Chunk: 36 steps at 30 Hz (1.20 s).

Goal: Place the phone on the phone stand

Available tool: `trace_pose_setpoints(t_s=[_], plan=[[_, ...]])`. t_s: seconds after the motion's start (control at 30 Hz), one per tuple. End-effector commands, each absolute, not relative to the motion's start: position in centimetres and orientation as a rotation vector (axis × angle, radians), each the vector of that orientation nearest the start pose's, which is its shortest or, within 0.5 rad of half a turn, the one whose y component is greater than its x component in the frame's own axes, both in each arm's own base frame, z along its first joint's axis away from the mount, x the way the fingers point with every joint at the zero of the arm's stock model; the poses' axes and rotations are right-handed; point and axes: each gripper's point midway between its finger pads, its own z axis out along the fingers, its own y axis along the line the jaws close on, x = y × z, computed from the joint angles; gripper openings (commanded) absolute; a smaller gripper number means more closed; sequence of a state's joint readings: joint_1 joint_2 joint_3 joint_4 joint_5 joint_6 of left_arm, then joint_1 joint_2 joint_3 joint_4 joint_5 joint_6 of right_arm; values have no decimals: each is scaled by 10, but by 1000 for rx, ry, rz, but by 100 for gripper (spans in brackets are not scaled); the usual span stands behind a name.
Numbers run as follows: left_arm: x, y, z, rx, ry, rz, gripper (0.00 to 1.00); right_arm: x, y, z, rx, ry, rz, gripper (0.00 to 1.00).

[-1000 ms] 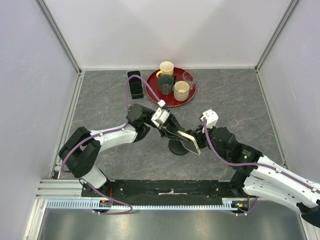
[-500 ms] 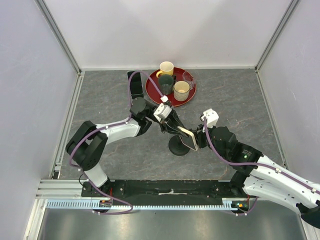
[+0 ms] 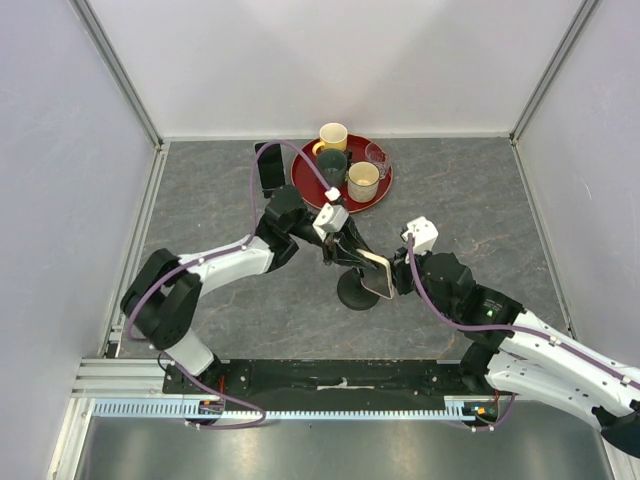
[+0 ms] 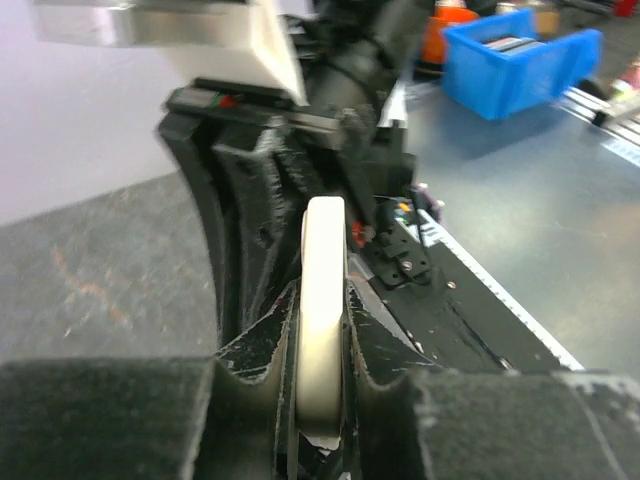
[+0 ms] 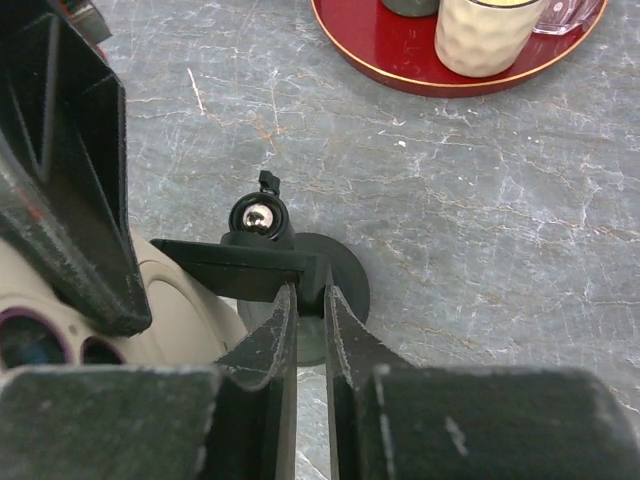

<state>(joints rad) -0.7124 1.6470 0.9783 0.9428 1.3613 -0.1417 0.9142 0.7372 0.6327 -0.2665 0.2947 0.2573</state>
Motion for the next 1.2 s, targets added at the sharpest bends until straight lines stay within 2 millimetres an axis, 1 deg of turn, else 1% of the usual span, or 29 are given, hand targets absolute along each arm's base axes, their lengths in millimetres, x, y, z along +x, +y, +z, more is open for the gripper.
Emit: trace_pose_setpoints(t_s=[0.0,0.03,0.07,0.1,0.13,0.17,0.2,0.27,0.3,0.33,0.37,0.4,0.43,0.47,0.53,0.57,0.67,0.7,0.73,0.83,0.87,0.9,0.93,0.97,1.03,1.07,1.1,1.13,1.17], plan=[[261,-384,257,1272,1132,-1022,2,221,207,219,-348,1817,504,0],[267,-380,250,1233,1204,-959,2,220,208,220,-337,1800,503,0],[262,-378,255,1185,1249,-896,2,222,205,215,-320,1794,476,0],[293,-360,240,1017,1398,-689,2,224,205,224,-272,1747,472,0],[300,-351,238,917,1470,-621,2,225,204,226,-253,1730,462,0],[300,-345,231,857,1537,-561,2,223,203,218,-257,1735,438,0],[314,-329,227,743,1601,-445,2,224,208,231,-219,1675,472,0],[315,-325,222,646,1668,-380,2,218,211,231,-192,1648,445,0],[321,-313,214,588,1705,-272,2,218,215,234,-174,1627,439,0],[322,-309,211,558,1708,-206,2,208,226,233,-213,1616,445,0],[317,-309,208,544,1702,-159,2,210,225,236,-159,1599,407,0],[324,-296,207,452,1696,-62,2,206,228,237,-149,1593,392,0],[326,-293,206,405,1695,-35,2,192,238,238,-188,1579,400,0],[327,-291,202,383,1695,-21,2,192,233,242,-126,1570,357,0],[329,-300,195,389,1696,-31,2,179,249,241,-128,1565,369,0],[325,-306,198,381,1683,-22,2,177,258,239,-106,1572,383,0],[325,-308,196,338,1671,14,2,164,274,239,-19,1597,470,0],[324,-308,195,333,1675,12,2,162,271,237,17,1597,436,0],[324,-310,192,325,1680,-4,2,152,277,240,12,1599,478,0],[319,-312,184,355,1692,-39,2,144,281,251,54,1612,569,0],[315,-311,184,342,1695,-73,2,144,275,255,21,1627,532,0],[312,-314,184,357,1696,-113,2,144,271,258,81,1645,569,0],[308,-314,186,346,1699,-149,2,147,258,261,119,1643,531,0],[302,-311,187,367,1716,-172,2,149,237,261,83,1663,463,0],[289,-320,191,407,1738,-292,2,155,217,262,111,1671,446,0],[282,-321,189,421,1752,-330,2,157,200,262,91,1681,427,0],[270,-323,201,433,1751,-429,2,161,190,262,96,1684,412,0],[263,-323,202,442,1757,-465,2,164,180,261,88,1688,398,0],[258,-320,205,443,1757,-493,2,163,173,260,82,1705,469,0]])
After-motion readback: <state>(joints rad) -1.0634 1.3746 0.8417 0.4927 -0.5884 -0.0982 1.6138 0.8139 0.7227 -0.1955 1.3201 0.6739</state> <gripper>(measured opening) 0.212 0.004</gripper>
